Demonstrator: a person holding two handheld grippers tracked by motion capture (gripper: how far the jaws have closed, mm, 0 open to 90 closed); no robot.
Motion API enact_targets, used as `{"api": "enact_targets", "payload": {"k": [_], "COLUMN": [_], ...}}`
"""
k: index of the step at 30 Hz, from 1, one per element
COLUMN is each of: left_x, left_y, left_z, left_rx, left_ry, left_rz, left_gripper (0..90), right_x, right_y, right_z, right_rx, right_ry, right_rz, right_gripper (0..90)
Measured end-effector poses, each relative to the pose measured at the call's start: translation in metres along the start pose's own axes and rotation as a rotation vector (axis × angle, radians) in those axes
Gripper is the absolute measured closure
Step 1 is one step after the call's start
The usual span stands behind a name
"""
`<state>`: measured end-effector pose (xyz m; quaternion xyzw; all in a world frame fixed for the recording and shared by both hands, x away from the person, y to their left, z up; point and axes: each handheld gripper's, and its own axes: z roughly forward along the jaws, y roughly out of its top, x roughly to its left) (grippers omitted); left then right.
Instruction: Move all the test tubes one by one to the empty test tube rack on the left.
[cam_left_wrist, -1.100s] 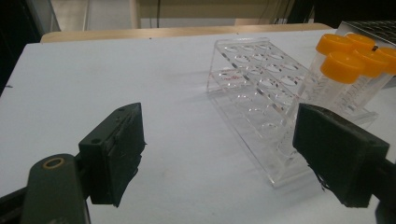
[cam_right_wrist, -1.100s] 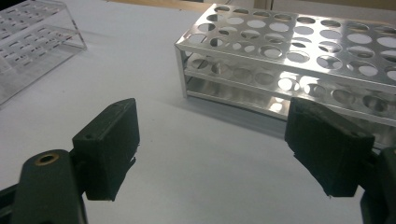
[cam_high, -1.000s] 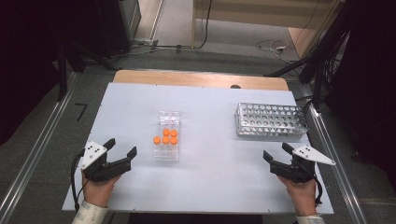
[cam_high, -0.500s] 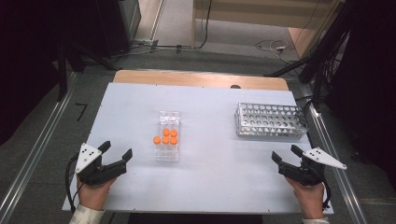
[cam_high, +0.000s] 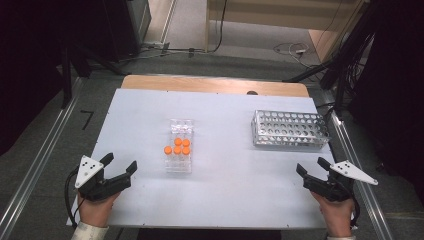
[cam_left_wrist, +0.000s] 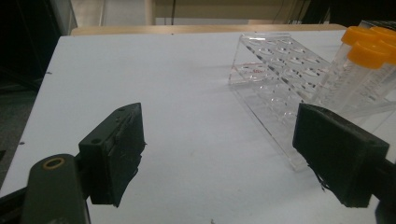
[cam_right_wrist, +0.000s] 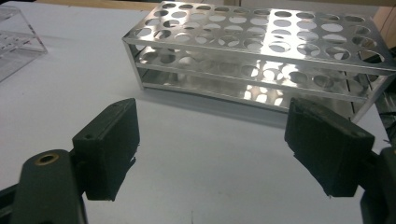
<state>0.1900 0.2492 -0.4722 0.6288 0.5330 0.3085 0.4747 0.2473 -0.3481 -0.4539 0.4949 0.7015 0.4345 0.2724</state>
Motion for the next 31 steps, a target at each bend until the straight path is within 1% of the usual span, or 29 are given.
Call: {"api": "enact_targets", "payload": {"k": [3, 10, 16, 19, 21, 22, 25, 28, 31], "left_x": [0.001, 0.004, 0.009, 0.012, 0.014, 0.015, 0.016, 0.017, 0.020], "left_y": [-0.001, -0.003, -0.004, -0.005, -0.005, -0.006, -0.007, -0.009, -0.010], "left_z": [-0.001, -0.002, -0.001, 0.001, 0.001, 0.001, 0.003, 0.007, 0.010], "left_rx": [0.002, 0.009, 0.018, 0.025, 0.027, 0.028, 0.039, 0.062, 0.082], "left_ry": [0.005, 0.015, 0.035, 0.046, 0.048, 0.049, 0.053, 0.062, 0.063], "left_rz": [-0.001, -0.002, -0.010, -0.013, -0.024, -0.023, -0.021, -0.014, -0.027], "left_gripper": [17.0, 17.0, 17.0, 17.0, 17.0, 17.0, 17.0, 17.0, 16.9], "right_x": [-0.004, -0.013, -0.018, -0.021, -0.024, -0.025, -0.029, -0.032, -0.034], "right_y": [-0.002, -0.006, -0.011, -0.012, -0.014, -0.015, -0.018, -0.019, -0.022], "right_z": [-0.002, -0.006, -0.006, -0.007, -0.007, -0.007, -0.008, -0.007, -0.004], "right_rx": [-0.005, 0.004, 0.023, 0.025, 0.030, 0.036, 0.041, 0.044, 0.059], "right_ry": [-0.010, -0.041, -0.079, -0.095, -0.107, -0.110, -0.119, -0.124, -0.139], "right_rz": [0.008, 0.031, 0.021, 0.027, 0.027, 0.035, 0.047, 0.058, 0.056], "right_gripper": [16.5, 16.5, 16.5, 16.5, 16.4, 16.5, 16.4, 15.5, 13.2]}}
